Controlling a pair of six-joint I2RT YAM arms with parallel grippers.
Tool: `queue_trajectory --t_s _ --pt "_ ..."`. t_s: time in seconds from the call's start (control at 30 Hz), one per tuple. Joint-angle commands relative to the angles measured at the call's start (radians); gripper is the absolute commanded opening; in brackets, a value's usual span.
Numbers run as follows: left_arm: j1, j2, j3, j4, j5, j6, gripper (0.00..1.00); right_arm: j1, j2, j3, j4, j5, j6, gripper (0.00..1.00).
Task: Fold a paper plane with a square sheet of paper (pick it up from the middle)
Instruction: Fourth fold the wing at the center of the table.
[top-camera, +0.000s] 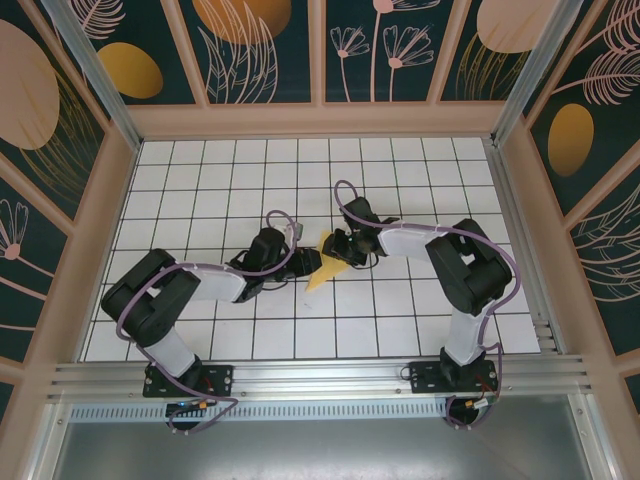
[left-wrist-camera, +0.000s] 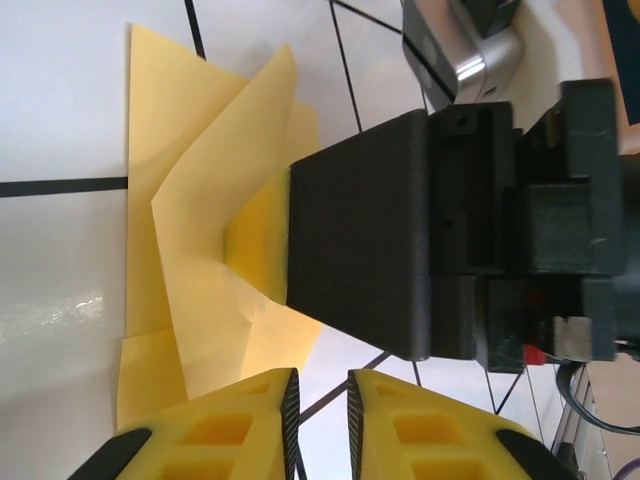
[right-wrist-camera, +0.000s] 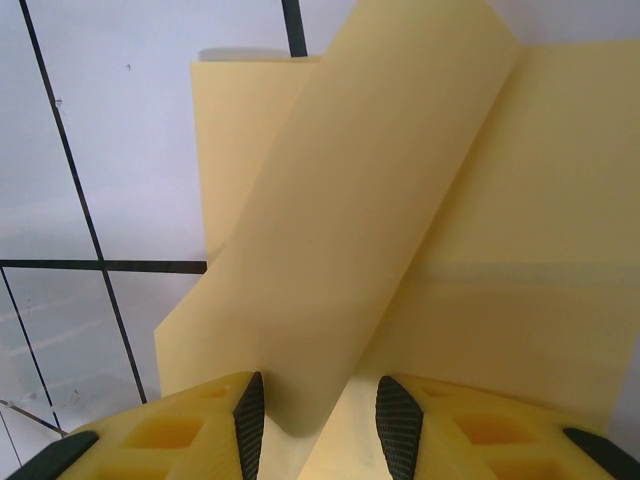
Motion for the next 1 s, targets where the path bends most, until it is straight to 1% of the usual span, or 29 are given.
queue_trajectory --t_s 0.0,0.17,0.4,0.8,0.97 --pt "-0.005 0.031 0.034 -0.042 0.036 0.004 0.23 -0.001 0.117 -0.056 -0.118 0.125 0.014 0.41" --pt "-0.005 0.076 0.06 -0.094 0.023 0.005 0.22 -0.001 0.121 -0.054 -0.123 0.127 0.016 0.41" --pt "-0.003 0.087 0.073 -0.137 -0.02 0.011 0.21 0.0 0.121 -0.058 -0.121 0.127 0.017 0.41" --pt "-0.004 0.103 0.075 -0.138 -0.034 0.008 0.19 0.0 0.128 -0.058 -0.128 0.131 0.017 0.4" --pt "-0.004 0.112 0.076 -0.145 -0.043 0.005 0.19 0.001 0.142 -0.053 -0.139 0.133 0.018 0.38"
